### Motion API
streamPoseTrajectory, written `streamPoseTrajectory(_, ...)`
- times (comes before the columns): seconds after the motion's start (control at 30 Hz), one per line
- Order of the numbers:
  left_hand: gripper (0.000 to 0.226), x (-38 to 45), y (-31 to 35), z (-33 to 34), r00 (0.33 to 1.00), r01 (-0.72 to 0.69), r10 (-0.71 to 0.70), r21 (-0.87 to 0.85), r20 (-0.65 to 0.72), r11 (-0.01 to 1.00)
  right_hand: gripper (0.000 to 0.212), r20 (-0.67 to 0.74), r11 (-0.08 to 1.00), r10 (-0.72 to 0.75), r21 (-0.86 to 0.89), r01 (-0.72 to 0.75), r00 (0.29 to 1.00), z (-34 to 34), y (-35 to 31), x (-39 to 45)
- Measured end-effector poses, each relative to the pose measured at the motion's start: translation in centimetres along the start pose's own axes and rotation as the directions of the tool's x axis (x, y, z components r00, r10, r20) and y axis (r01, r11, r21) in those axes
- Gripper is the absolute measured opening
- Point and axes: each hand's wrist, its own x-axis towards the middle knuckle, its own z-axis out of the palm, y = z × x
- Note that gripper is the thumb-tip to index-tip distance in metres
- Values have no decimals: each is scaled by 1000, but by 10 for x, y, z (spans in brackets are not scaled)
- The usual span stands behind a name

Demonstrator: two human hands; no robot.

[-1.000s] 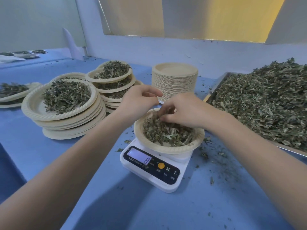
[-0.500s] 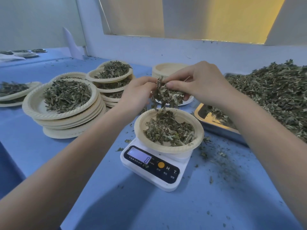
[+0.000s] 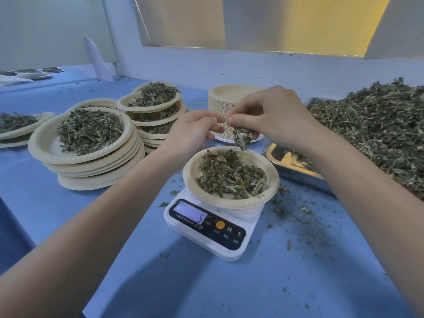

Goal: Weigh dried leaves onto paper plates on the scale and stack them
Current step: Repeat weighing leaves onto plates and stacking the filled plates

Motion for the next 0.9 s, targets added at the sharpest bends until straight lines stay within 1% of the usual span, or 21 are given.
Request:
streamPoseTrajectory(0.17, 26, 0, 1, 2, 1000, -13, 13, 2, 4, 1000, 7, -42, 1000, 5, 31, -3, 999, -3, 1, 0)
streamPoseTrajectory(0.33, 22, 3, 6, 7, 999, -44, 44, 11, 4, 999, 13, -44, 999, -6, 32, 8, 999, -5, 2, 0)
streamPoseTrajectory(0.53, 22, -1, 9, 11, 997, -71, 71, 32, 6, 997, 5, -40, 999, -12, 33, 13, 999, -3, 4, -3)
streamPoseTrajectory(0.73, 19, -2, 8, 13, 998, -62, 61, 57, 15, 996, 10, -38, 998, -17, 54, 19, 999, 1, 8, -5)
streamPoseTrajectory(0.83, 16, 0, 8, 17, 997, -70, 68, 70, 27, 995, 11, -64, 1000, -17, 16, 19, 998, -4, 14, -7)
streamPoseTrajectory(0.9, 15, 3, 8, 24, 997, -79, 78, 84, 17, 993, 5, -72, 998, -5, -70, 0, 997, -13, 23, -9)
